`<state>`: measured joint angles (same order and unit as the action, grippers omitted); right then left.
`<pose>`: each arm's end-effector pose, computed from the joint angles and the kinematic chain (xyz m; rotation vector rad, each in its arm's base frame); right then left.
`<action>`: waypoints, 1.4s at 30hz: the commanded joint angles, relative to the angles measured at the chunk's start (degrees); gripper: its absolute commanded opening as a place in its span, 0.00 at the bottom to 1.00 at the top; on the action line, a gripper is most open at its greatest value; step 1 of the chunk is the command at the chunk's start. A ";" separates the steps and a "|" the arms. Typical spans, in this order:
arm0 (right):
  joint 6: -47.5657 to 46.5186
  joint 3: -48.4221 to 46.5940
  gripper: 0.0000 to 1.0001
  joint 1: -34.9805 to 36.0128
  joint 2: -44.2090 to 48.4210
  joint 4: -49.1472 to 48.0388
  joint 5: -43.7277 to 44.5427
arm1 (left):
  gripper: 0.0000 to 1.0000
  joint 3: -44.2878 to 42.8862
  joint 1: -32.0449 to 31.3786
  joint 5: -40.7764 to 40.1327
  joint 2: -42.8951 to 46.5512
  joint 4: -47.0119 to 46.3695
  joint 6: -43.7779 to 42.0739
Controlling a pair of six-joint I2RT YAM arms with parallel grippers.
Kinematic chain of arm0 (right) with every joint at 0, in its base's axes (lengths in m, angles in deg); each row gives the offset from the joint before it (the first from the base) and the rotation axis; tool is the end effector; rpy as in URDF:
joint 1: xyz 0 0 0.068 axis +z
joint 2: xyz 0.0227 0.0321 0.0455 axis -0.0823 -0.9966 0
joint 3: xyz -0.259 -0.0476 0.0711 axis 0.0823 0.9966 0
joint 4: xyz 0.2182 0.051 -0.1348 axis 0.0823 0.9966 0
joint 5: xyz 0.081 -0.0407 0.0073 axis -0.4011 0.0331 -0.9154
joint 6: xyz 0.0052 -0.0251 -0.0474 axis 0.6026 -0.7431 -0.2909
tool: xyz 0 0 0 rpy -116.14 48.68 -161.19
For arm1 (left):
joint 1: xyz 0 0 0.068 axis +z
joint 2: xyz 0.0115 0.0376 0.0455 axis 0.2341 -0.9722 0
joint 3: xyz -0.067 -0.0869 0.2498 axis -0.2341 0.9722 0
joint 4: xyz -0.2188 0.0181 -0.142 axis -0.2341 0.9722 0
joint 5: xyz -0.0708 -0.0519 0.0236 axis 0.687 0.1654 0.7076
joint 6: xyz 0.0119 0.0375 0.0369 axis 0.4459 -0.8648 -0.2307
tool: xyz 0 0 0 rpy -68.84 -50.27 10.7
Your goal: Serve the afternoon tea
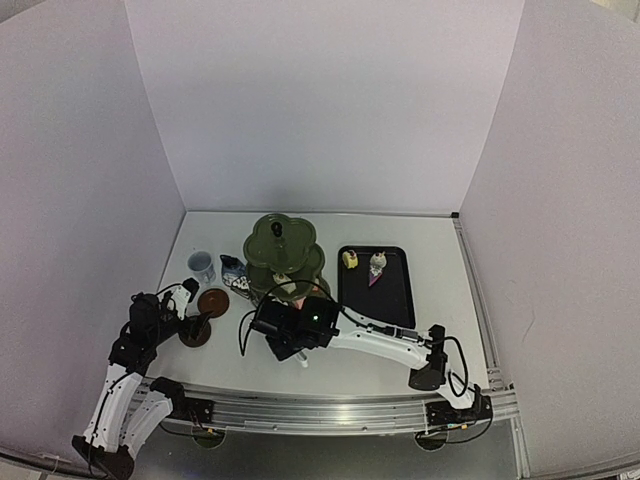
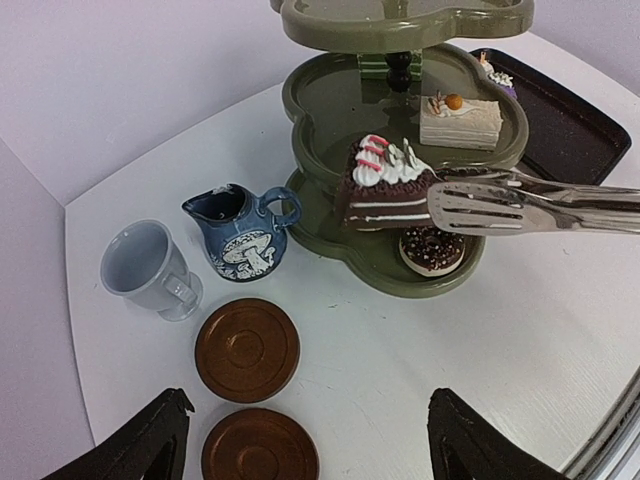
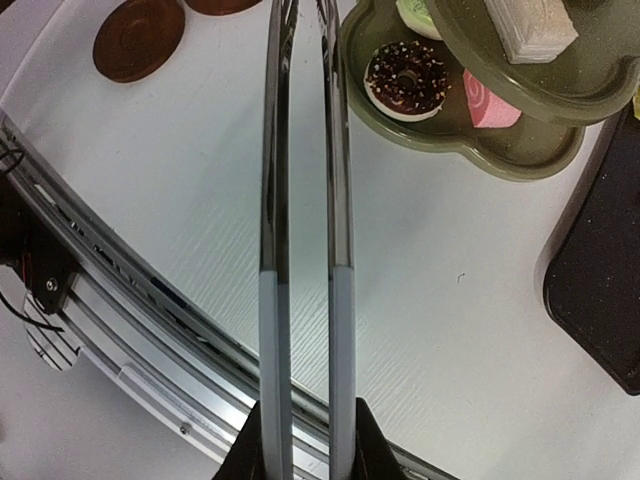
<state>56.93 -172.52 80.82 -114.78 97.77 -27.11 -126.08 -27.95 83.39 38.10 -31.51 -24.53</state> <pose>0.1220 0.4506 0.3259 -0.8288 2.5019 0.2921 0.1267 -0.0405 0.2840 0.7207 1.9440 -0.1774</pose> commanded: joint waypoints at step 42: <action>10.26 1.98 0.11 -4.55 -2.27 -9.07 6.77 | 0.82 0.11 0.63 1.31 0.43 -1.70 0.88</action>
<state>66.16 -170.77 76.58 -117.55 90.65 -20.25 -126.08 -27.71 84.26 38.20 -31.51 -24.53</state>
